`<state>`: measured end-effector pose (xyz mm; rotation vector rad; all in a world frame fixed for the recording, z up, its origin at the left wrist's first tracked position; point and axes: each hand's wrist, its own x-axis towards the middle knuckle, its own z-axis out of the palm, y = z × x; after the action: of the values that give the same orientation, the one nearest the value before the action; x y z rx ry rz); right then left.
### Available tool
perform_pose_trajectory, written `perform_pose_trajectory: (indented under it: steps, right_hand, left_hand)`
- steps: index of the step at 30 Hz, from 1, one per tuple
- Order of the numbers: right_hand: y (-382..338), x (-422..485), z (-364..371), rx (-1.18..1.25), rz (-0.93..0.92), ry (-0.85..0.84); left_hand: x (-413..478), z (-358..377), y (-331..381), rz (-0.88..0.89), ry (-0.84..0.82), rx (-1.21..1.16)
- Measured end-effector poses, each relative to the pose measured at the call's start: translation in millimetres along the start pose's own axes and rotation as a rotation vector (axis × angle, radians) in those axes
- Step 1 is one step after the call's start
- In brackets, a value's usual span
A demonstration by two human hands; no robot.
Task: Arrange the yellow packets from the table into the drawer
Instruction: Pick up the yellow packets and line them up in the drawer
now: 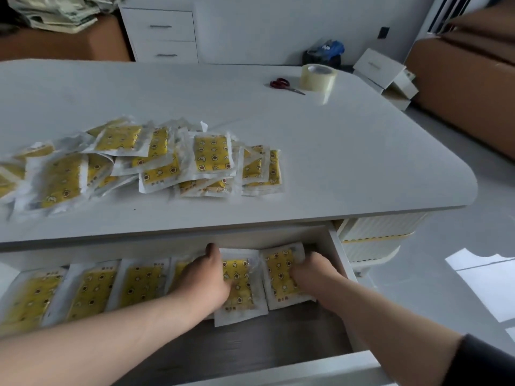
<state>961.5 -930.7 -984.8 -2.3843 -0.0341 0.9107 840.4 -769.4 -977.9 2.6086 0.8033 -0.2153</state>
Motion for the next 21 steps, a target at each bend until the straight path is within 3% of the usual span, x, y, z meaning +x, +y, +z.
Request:
perform_pose_trajectory:
  steps: [4, 9, 12, 17, 21]
  right_hand:
    - [-1, -7, -5, -0.239, -0.095, 0.088]
    - [5, -24, -14, -0.770, -0.345, 0.027]
    - [6, -27, -10, -1.000, -0.495, 0.035]
    - [4, -28, -3, -1.104, -0.752, -0.086]
    - [12, -15, 5, -1.013, -0.676, -0.089]
  left_hand:
    - [2, -11, -10, 0.252, 0.039, 0.058]
    - [-7, -11, -10, 0.556, -0.183, 0.373]
    - [-7, 1, -6, 0.580, -0.233, 0.449]
    - [-3, 8, -6, 0.569, -0.236, 0.456]
    - [0, 8, -12, 0.560, -0.247, 0.419]
